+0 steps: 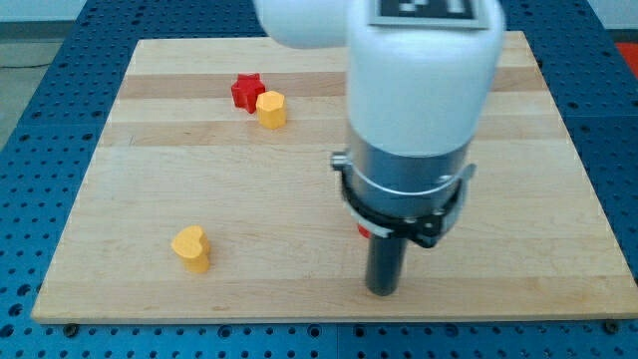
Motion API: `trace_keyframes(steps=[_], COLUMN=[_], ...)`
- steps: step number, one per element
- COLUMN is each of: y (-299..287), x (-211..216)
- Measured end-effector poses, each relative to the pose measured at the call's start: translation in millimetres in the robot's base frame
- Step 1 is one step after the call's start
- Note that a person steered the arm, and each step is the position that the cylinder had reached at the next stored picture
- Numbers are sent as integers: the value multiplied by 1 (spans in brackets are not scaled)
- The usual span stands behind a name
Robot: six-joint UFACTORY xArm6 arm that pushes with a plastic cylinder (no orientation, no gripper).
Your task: Push the red circle into the yellow hexagon
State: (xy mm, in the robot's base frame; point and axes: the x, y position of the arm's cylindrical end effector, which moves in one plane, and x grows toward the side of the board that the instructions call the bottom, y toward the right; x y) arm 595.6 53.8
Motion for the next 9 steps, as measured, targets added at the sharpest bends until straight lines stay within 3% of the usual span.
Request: trace_keyframes(steps=[2, 4, 9], y=[11, 7, -66], x=[-10, -48, -128])
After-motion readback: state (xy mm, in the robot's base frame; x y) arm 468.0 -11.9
